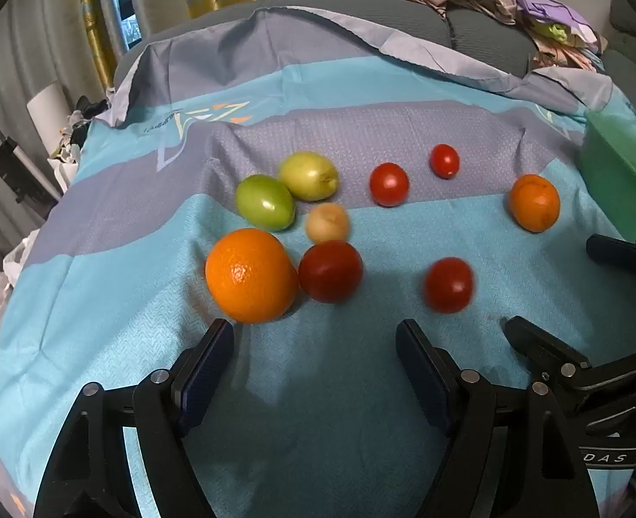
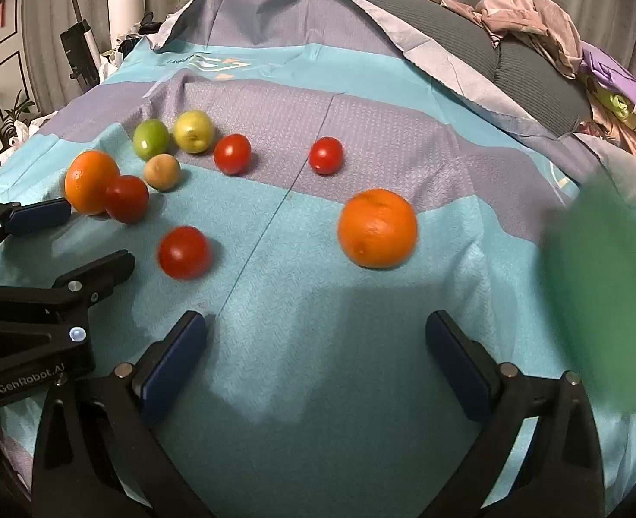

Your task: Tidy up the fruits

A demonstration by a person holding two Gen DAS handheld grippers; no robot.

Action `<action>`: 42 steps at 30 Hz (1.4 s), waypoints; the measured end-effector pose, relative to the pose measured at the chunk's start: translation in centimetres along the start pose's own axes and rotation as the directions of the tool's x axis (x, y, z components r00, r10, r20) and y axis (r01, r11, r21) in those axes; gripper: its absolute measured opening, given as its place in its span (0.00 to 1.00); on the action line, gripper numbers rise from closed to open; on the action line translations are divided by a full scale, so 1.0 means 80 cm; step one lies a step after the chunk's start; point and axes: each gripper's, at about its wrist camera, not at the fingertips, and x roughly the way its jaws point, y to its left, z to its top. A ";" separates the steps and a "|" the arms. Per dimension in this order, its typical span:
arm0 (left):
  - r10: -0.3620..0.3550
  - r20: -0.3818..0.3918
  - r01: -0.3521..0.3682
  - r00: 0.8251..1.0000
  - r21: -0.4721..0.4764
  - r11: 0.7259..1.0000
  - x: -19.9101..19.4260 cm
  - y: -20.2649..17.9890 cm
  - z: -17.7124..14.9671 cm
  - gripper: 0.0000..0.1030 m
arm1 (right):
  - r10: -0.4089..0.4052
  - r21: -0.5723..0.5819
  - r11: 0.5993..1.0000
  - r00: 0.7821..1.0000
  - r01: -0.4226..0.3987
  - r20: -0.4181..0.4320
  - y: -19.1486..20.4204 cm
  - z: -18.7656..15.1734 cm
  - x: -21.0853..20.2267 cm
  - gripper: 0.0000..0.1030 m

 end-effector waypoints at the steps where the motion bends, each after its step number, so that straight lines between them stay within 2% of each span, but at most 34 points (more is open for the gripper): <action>1: 0.001 0.000 -0.001 1.000 0.001 1.000 0.000 0.000 0.000 0.76 | 0.008 0.008 1.000 1.000 -0.008 0.010 -0.001 0.000 0.000 0.99; 42: 0.001 -0.005 -0.001 1.000 -0.003 1.000 0.000 0.000 0.000 0.76 | 0.007 0.006 1.000 1.000 -0.007 0.003 -0.001 0.000 0.000 0.99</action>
